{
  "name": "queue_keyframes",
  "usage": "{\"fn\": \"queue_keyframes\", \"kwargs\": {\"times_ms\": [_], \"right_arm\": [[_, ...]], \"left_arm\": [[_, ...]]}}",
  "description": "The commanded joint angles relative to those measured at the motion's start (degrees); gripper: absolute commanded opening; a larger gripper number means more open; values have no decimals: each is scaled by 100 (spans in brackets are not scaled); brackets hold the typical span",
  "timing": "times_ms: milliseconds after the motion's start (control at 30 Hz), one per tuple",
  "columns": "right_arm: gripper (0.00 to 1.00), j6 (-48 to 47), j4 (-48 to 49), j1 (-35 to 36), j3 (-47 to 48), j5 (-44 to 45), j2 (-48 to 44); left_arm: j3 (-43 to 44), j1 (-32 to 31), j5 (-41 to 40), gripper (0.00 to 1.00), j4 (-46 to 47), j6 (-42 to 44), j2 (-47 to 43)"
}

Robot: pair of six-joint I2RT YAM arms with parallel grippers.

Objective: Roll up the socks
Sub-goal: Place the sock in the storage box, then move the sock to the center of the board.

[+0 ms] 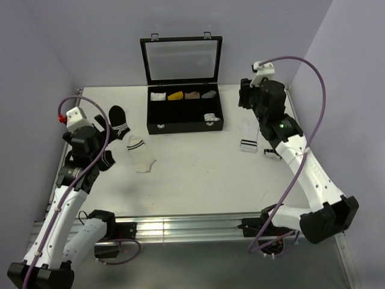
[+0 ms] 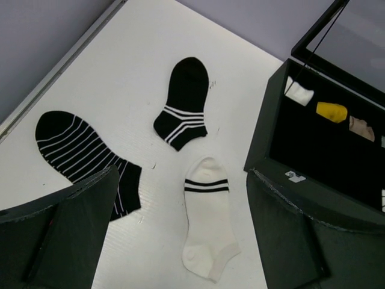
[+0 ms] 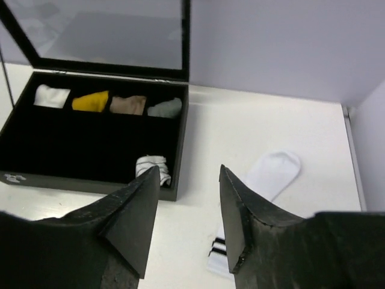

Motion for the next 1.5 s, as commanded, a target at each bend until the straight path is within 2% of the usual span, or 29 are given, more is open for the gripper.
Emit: {"fn": "queue_keyframes", "kwargs": {"times_ms": [0, 100, 167, 233, 367, 533, 733, 1000, 1267, 1467], "right_arm": [[52, 581, 255, -31, -723, 743, -428], [55, 758, 281, -31, -1346, 666, -911], [69, 1108, 63, -31, -1533, 665, -1009], [76, 1293, -270, -31, -1709, 595, -1035], [81, 1916, -544, -31, -2061, 700, -930], [88, 2129, -624, -66, -2299, 630, -509], [87, 2410, -554, -355, -2343, 349, -34], [81, 2691, -545, -1374, -2062, -925, 1256], [81, 2692, -658, -1472, -1456, -1145, 2434], [81, 2832, -738, -1455, -1665, -1697, 2595]], "left_arm": [[20, 24, -114, 93, -19, -108, -260], [11, 23, -123, 93, -55, -135, -374], [2, 24, -132, 93, -107, -170, -506], [-24, 6, -159, 93, -134, -170, -612], [-103, -108, -246, 93, -230, -161, -840], [-165, -196, -396, 94, -327, -126, -1060], [-244, -258, -352, 94, -345, -108, -1131], [-253, -319, -326, 94, -239, -12, -981], [-252, -372, -352, 94, -213, 41, -858], [-244, -372, -334, 94, -195, 50, -858]]}}
